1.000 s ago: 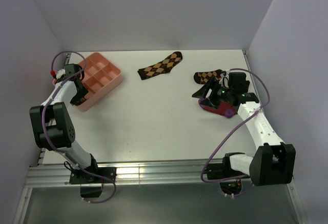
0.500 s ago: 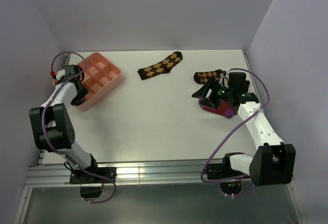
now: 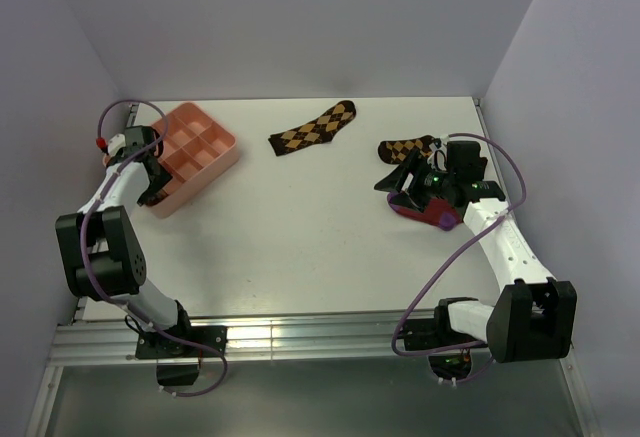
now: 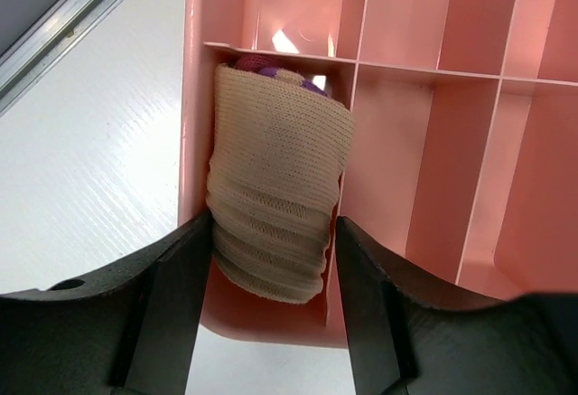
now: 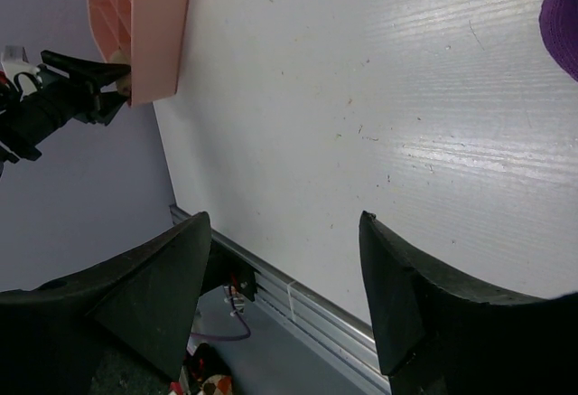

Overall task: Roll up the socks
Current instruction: Place the sock in the storage box.

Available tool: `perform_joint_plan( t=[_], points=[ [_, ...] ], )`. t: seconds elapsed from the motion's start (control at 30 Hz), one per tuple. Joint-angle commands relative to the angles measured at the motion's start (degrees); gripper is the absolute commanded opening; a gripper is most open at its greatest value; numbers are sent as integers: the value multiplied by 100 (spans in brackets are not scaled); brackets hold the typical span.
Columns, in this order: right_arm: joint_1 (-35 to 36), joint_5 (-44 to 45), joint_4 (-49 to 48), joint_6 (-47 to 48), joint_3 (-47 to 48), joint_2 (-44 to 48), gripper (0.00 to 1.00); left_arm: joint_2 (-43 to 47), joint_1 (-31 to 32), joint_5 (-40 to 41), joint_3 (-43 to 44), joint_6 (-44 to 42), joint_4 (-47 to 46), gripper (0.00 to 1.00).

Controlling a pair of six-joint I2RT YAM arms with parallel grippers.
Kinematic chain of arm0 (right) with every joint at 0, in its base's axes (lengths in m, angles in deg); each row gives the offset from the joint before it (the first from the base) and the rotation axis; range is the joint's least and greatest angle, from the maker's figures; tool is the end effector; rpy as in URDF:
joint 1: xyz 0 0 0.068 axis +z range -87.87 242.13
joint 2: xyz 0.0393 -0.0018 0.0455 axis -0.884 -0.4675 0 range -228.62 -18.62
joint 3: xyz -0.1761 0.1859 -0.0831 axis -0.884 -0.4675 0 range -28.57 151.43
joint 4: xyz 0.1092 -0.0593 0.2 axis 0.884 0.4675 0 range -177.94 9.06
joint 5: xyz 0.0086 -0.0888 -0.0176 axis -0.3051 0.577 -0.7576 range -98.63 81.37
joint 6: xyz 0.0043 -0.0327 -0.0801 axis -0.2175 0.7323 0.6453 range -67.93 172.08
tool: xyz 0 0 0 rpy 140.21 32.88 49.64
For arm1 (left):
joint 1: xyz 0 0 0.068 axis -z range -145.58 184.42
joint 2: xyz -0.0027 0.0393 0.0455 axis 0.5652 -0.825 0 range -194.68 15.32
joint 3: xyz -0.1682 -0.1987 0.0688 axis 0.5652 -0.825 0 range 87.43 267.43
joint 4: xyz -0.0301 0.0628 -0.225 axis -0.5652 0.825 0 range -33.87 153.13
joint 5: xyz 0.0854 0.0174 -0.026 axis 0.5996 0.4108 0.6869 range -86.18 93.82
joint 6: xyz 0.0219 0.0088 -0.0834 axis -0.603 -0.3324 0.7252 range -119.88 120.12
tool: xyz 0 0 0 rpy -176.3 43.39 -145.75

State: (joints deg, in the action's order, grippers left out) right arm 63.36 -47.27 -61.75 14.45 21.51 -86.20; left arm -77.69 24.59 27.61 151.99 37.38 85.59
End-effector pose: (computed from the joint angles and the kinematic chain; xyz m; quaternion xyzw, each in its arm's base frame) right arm 0.2414 0.0531 0.2537 0.1474 0.8649 0.4103 0.2488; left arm 0.3196 0.0867 0.2007 -0.4279 0.8394 0.1284 0.3097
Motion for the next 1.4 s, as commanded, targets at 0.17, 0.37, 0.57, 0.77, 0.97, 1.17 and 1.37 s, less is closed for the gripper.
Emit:
perform_joint_plan(
  t=[0.17, 0.37, 0.57, 0.77, 0.97, 1.17, 1.37],
  points=[
    [-53, -74, -202, 19, -51, 16, 73, 345, -28, -85, -163, 1, -177, 62],
    [-44, -83, -211, 18, -60, 7, 73, 152, -28, -6, -154, 27, -107, 62],
    [-44, -83, -194, 36, -51, 7, 73, 371, -28, 55, 100, 19, 95, 67],
    [-44, -101, -203, 36, -34, -28, 73, 477, -28, 91, 593, -52, 421, 69],
    [-44, -118, -220, 10, -52, -19, 73, 503, -28, -59, 751, -69, 421, 65],
    [-44, -136, -220, 10, -69, -2, 73, 187, -28, -24, 647, -61, 237, 40],
    [-44, -83, -176, 45, -69, 51, 73, -41, -37, 12, 296, -17, 8, 29]
  ],
)
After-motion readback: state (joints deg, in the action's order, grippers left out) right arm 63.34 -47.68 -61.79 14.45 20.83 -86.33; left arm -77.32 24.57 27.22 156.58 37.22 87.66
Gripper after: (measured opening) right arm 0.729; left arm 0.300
